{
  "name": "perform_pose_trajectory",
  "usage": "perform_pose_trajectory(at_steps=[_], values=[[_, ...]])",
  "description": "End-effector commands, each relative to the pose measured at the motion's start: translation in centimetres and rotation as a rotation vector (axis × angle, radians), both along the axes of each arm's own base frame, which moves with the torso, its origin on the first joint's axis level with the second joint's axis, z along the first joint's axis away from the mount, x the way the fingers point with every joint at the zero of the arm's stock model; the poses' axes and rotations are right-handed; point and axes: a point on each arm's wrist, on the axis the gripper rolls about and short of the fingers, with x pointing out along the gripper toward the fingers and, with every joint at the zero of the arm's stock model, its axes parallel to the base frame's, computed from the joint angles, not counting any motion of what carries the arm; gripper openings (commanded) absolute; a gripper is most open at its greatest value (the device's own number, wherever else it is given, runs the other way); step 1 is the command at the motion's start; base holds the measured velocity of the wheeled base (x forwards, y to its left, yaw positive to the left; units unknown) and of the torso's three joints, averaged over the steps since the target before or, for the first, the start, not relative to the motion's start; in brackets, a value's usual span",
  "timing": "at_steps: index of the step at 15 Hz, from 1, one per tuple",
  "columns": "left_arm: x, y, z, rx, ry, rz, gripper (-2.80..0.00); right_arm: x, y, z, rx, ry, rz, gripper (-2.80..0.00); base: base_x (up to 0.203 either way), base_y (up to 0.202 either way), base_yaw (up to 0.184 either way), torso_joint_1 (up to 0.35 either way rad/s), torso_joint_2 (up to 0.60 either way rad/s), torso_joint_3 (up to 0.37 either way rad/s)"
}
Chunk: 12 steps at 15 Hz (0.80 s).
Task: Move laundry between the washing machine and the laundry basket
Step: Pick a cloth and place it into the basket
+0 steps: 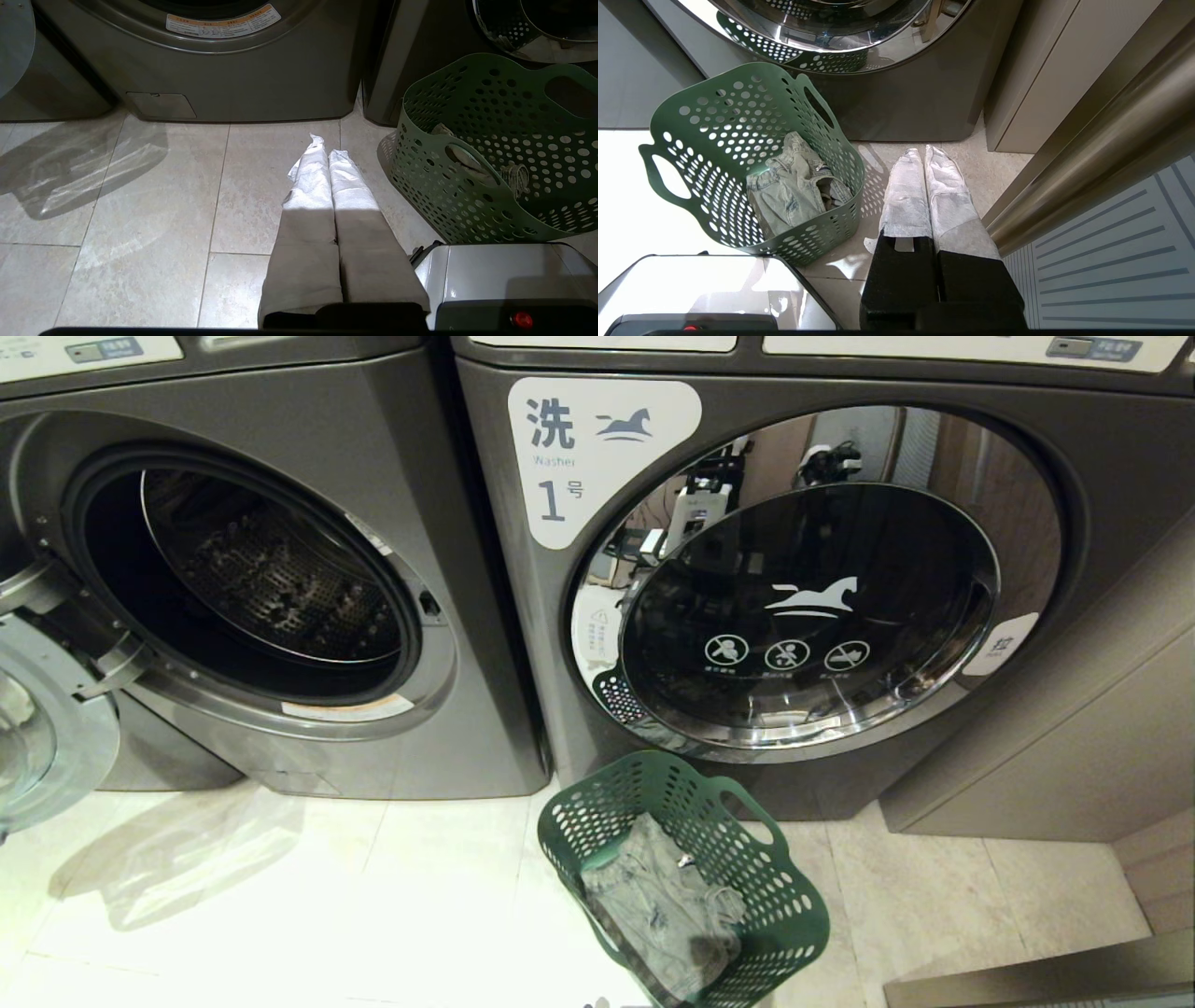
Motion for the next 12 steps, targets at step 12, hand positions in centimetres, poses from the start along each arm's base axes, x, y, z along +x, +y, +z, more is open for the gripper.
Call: perform_pose_trajectory(at_steps=[12], values=[[0.00,0.00,-0.04,0.000,0.000,0.000,-2.80,0.00,0.00,0.00,0.000,-0.001,0.001,-2.80,0.000,0.000,0.000,0.000,0.00,0.000]])
